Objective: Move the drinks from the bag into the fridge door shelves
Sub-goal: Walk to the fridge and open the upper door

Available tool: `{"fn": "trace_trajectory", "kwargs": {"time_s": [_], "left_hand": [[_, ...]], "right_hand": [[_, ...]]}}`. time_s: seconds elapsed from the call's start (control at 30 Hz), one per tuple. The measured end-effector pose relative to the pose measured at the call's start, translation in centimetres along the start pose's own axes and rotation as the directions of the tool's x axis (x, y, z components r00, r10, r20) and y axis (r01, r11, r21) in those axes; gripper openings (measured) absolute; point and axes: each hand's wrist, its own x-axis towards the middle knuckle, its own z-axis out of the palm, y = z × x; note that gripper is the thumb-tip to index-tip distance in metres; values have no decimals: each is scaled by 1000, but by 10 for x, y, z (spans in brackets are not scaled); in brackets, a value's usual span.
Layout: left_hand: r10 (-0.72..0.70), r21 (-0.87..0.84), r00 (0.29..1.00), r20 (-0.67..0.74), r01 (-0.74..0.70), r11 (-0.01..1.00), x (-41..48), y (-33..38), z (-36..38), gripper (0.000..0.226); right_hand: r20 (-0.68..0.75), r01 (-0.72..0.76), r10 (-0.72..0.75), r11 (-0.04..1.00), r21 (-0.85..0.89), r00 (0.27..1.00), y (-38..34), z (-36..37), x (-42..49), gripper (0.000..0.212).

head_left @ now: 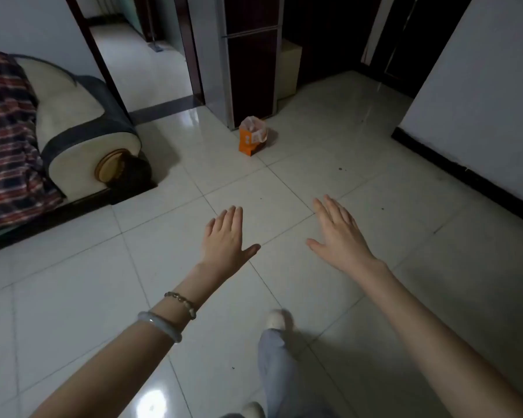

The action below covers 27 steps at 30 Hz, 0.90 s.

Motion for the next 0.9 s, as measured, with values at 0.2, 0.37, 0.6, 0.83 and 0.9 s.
{"fn": "trace_trajectory", "kwargs": {"time_s": [0.2,0.37,0.6,0.83,0.9], "left_hand": [[48,13,997,-65,-47,999,96,-2,2,90],[29,43,998,-55,-27,999,189,-3,-1,90],[28,58,997,-68,-24,998,309,10,-6,90],[28,61,999,-46,-26,998,394,10,4,91],[25,56,999,-48,-22,998,418,4,4,90]], "right_hand": [[-37,21,-20,1000,11,999,26,1,91,83],[-39,45,-43,998,51,998,52,-9,180,82],[-61,71,-67,995,65,996,95,-32,286,81],[-32,69,-67,997,47,997,122,-37,368,81],[-33,70,-68,997,38,997,129,-38,391,82]]}}
